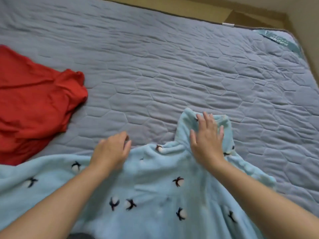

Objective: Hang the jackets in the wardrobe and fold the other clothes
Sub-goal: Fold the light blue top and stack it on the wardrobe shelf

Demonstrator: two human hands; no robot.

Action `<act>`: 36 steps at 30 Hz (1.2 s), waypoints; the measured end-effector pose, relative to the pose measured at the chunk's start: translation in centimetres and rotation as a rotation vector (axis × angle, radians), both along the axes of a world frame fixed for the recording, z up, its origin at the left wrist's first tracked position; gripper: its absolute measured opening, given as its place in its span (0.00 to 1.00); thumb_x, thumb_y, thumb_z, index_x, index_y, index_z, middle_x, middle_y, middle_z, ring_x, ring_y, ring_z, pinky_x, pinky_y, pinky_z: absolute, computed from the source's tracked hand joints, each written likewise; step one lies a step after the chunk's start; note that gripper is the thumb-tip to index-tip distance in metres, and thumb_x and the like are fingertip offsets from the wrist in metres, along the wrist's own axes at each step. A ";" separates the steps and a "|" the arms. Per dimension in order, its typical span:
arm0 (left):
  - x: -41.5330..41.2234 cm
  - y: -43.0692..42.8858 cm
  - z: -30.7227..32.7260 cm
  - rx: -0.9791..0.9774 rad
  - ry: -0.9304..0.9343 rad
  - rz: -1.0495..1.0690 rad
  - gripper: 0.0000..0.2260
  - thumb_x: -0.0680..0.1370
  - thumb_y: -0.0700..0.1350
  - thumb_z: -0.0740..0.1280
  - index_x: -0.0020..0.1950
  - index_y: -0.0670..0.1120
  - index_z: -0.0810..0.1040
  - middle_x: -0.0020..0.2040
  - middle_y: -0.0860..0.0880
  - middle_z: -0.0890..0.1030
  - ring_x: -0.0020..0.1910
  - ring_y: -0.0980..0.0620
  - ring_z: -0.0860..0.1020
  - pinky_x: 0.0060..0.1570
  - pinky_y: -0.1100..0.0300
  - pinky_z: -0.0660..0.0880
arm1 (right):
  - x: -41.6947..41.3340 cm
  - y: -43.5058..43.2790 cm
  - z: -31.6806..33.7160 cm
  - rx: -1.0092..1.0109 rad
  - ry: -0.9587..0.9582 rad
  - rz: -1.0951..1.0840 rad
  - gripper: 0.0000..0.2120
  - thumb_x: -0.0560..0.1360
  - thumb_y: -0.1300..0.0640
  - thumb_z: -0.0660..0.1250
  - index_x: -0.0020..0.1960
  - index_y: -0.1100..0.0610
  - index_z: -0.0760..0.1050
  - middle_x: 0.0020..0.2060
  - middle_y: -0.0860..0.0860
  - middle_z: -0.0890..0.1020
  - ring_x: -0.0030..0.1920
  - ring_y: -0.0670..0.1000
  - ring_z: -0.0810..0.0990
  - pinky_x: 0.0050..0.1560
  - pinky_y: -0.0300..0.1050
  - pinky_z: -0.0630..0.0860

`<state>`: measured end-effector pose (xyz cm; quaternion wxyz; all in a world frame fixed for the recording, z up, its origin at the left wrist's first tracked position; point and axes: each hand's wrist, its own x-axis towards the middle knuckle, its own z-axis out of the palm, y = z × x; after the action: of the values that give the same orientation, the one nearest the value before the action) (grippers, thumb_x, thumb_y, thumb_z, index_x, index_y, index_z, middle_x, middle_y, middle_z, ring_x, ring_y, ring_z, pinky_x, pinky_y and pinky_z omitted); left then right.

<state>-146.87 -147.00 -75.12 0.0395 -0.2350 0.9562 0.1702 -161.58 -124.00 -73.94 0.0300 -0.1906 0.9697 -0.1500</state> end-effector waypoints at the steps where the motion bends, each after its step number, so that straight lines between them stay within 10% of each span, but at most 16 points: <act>1: 2.9 -2.7 0.8 -0.070 -0.037 -0.062 0.09 0.78 0.48 0.58 0.48 0.46 0.76 0.45 0.44 0.82 0.45 0.41 0.80 0.42 0.51 0.72 | 1.8 -1.9 0.2 0.014 -0.006 0.137 0.25 0.78 0.52 0.59 0.74 0.53 0.60 0.76 0.50 0.59 0.77 0.51 0.51 0.73 0.61 0.43; 5: 15.2 -12.2 3.4 -0.385 -0.180 -0.123 0.18 0.68 0.45 0.53 0.45 0.41 0.80 0.39 0.42 0.80 0.40 0.41 0.81 0.40 0.43 0.76 | 9.1 -10.7 -0.9 0.224 -0.103 0.620 0.18 0.79 0.49 0.55 0.66 0.52 0.68 0.66 0.51 0.70 0.70 0.52 0.65 0.72 0.60 0.49; 9: 24.3 -17.4 4.8 -0.654 -0.220 0.087 0.18 0.72 0.40 0.57 0.59 0.38 0.77 0.57 0.37 0.78 0.58 0.38 0.77 0.59 0.33 0.64 | 14.1 -18.1 -2.1 0.266 -0.125 0.785 0.15 0.80 0.46 0.54 0.56 0.55 0.71 0.55 0.53 0.75 0.58 0.56 0.74 0.54 0.49 0.65; 14: 28.6 -21.1 6.2 -0.249 -0.279 0.710 0.22 0.74 0.55 0.67 0.63 0.43 0.73 0.57 0.42 0.78 0.57 0.40 0.74 0.54 0.45 0.70 | 17.0 -24.1 -3.2 0.217 -0.298 0.811 0.14 0.79 0.43 0.55 0.48 0.53 0.69 0.53 0.55 0.79 0.54 0.58 0.78 0.42 0.48 0.66; 17: 28.0 -21.7 6.0 -0.240 -0.419 0.541 0.22 0.71 0.67 0.62 0.54 0.51 0.72 0.50 0.51 0.79 0.53 0.49 0.77 0.50 0.52 0.69 | 17.2 -25.6 -3.7 0.190 -0.327 0.752 0.11 0.79 0.44 0.56 0.43 0.50 0.65 0.52 0.56 0.80 0.54 0.58 0.78 0.42 0.47 0.66; 19: 28.0 -21.3 5.7 -0.295 -0.401 0.445 0.17 0.73 0.64 0.61 0.47 0.50 0.69 0.47 0.52 0.79 0.48 0.48 0.77 0.45 0.54 0.69 | 17.0 -26.0 -3.4 0.051 -0.305 0.677 0.11 0.79 0.47 0.57 0.42 0.52 0.65 0.49 0.55 0.81 0.52 0.58 0.78 0.40 0.47 0.66; 24: 31.8 -23.6 6.4 -0.134 -0.022 1.155 0.09 0.79 0.47 0.57 0.48 0.43 0.72 0.47 0.40 0.76 0.42 0.40 0.73 0.40 0.52 0.70 | 16.3 -26.6 -2.8 -0.124 -0.200 0.508 0.13 0.80 0.45 0.55 0.43 0.53 0.65 0.44 0.55 0.81 0.47 0.60 0.78 0.38 0.48 0.65; 31: 30.0 -22.8 5.6 -0.316 -0.273 0.963 0.15 0.75 0.43 0.61 0.61 0.44 0.66 0.59 0.43 0.74 0.55 0.42 0.74 0.43 0.51 0.68 | 17.2 -27.6 -4.3 0.089 -0.137 0.601 0.13 0.79 0.43 0.54 0.50 0.52 0.69 0.49 0.54 0.81 0.51 0.57 0.78 0.40 0.47 0.66; 36: 28.1 -23.1 5.0 -0.432 -0.270 0.842 0.09 0.79 0.47 0.58 0.54 0.44 0.67 0.49 0.44 0.78 0.41 0.45 0.74 0.33 0.56 0.63 | 18.3 -27.8 -4.0 0.077 -0.043 0.666 0.13 0.80 0.47 0.54 0.58 0.53 0.69 0.56 0.53 0.78 0.57 0.57 0.76 0.52 0.50 0.67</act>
<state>-118.72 -170.07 -70.11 0.0412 -0.6238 0.7780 -0.0626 -143.32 -151.78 -77.96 0.1049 -0.4927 0.8581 -0.0993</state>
